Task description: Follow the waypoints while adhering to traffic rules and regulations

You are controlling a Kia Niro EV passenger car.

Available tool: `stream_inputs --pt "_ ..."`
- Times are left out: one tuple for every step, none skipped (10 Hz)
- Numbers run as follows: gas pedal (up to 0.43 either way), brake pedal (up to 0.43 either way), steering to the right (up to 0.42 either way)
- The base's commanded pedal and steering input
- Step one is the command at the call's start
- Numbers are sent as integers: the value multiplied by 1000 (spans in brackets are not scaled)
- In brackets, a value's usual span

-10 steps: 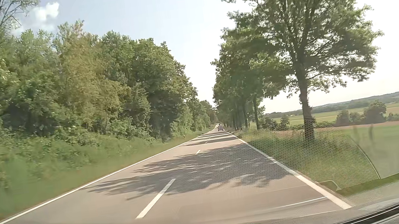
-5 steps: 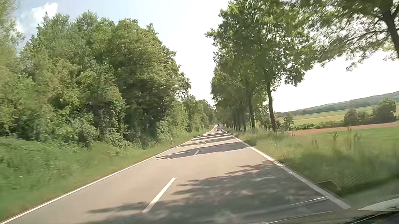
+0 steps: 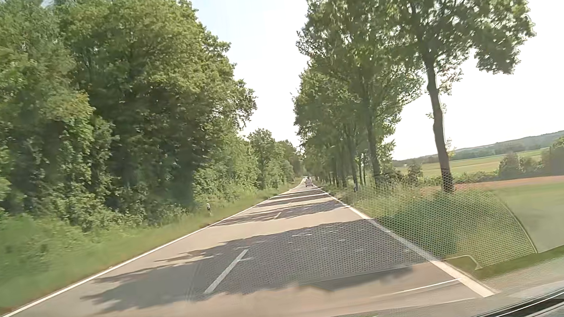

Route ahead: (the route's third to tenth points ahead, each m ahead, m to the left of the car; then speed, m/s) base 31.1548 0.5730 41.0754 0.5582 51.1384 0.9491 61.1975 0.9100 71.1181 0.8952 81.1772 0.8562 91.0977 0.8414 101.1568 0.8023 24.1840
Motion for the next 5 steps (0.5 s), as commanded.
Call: stream_inputs --pt "169 0 -5" --pt "169 0 -7" --pt "177 0 -7" --pt "177 0 -7" --pt "177 0 -7"
